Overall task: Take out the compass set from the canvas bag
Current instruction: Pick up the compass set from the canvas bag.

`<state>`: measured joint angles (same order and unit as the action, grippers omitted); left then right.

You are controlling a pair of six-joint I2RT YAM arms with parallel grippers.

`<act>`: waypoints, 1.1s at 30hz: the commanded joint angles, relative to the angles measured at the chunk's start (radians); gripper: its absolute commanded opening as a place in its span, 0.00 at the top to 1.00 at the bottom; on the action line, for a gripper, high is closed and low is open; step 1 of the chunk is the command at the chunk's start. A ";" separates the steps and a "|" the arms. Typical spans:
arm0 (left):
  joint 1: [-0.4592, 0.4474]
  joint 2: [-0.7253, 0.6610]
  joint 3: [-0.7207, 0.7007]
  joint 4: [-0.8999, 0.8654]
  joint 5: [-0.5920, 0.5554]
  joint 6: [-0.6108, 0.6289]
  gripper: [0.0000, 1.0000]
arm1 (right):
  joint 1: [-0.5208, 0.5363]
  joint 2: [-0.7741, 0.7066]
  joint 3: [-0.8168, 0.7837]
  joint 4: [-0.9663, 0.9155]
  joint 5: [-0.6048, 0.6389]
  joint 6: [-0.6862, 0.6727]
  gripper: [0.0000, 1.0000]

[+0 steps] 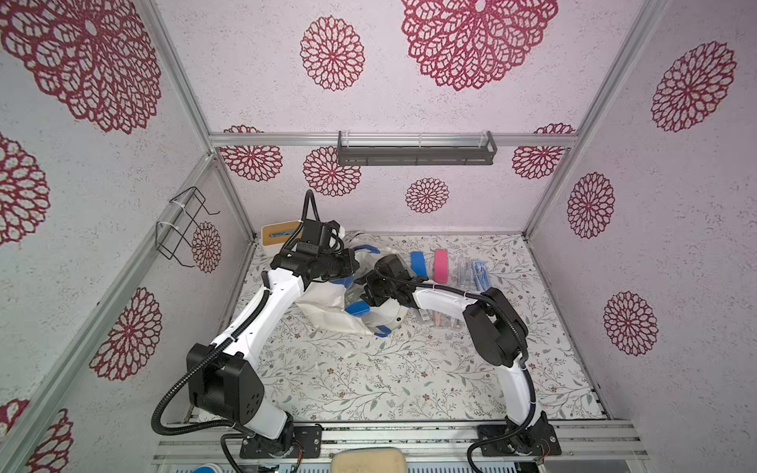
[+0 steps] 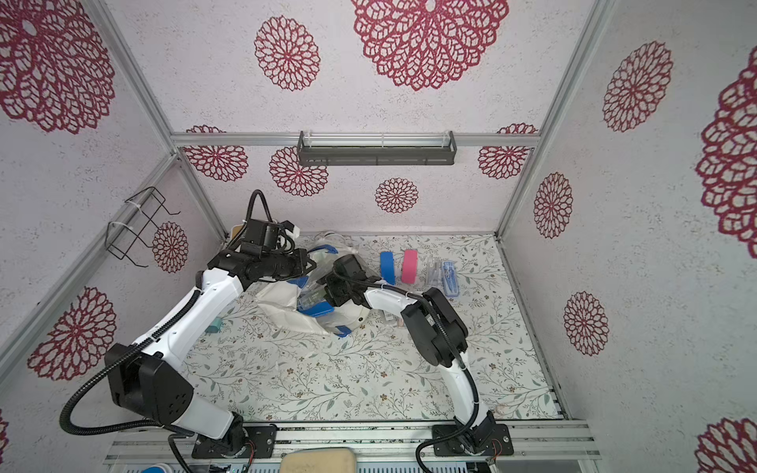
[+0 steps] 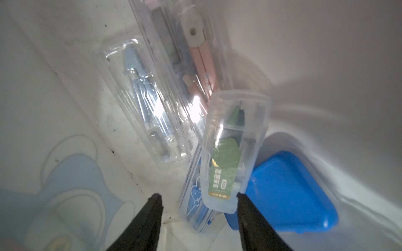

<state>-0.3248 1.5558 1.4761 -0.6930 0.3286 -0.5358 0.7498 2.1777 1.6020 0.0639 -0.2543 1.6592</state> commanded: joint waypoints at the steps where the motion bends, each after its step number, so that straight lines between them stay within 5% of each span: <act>1: -0.008 -0.036 0.000 0.038 0.028 -0.009 1.00 | 0.000 0.012 0.021 -0.041 0.041 0.019 0.42; 19: -0.024 -0.044 -0.012 0.052 0.051 -0.020 1.00 | -0.003 0.198 0.153 -0.013 0.050 0.060 0.46; 26: -0.023 -0.047 -0.019 0.058 0.034 -0.028 1.00 | -0.004 0.160 0.124 -0.009 0.042 0.024 0.61; 33: 0.007 -0.013 0.000 0.059 -0.032 -0.070 1.00 | 0.000 0.032 0.048 -0.018 0.025 -0.049 0.63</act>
<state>-0.3325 1.5520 1.4567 -0.6773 0.3233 -0.5770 0.7506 2.3112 1.6772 0.0849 -0.2264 1.6527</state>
